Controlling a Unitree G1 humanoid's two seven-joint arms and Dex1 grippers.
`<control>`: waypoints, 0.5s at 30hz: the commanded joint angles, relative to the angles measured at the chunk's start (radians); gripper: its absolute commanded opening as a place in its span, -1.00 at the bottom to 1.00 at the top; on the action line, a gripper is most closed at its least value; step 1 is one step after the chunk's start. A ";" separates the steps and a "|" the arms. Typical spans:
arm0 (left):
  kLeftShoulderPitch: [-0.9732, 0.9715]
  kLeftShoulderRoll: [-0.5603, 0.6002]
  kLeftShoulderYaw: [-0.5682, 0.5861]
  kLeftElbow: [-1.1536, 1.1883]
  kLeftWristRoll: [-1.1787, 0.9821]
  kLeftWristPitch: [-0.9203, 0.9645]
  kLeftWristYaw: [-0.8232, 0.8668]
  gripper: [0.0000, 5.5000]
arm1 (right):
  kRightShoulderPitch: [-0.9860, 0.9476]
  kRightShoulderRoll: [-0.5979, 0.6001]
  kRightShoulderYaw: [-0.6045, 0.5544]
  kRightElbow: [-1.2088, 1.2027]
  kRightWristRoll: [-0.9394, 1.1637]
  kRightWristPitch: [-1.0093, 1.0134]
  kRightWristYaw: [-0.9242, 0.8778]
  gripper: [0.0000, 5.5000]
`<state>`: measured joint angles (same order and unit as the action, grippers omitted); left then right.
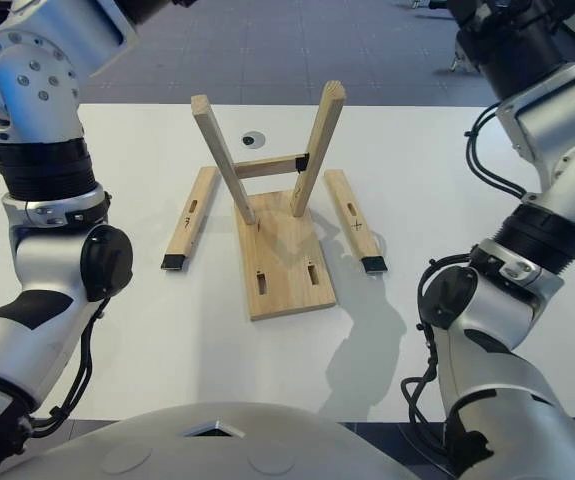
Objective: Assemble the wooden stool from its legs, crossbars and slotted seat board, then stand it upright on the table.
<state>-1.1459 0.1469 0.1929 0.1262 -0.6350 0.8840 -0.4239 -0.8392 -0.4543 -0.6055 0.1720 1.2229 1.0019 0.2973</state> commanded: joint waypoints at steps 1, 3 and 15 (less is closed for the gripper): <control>0.007 -0.023 -0.001 -0.006 -0.067 0.078 -0.001 -0.53 | -0.051 0.034 0.038 0.057 0.025 -0.013 0.082 0.96; 0.010 -0.028 -0.014 -0.012 -0.088 0.115 -0.005 -0.53 | -0.071 0.046 0.063 0.088 0.018 -0.025 0.149 0.96; 0.041 -0.022 -0.031 -0.039 -0.202 0.253 -0.047 -0.53 | -0.168 0.047 0.092 0.227 0.032 -0.045 0.477 0.96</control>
<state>-1.1243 0.1244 0.1700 0.1090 -0.8202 1.1087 -0.4773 -0.9720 -0.4221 -0.5252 0.3872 1.2597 0.9680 0.7658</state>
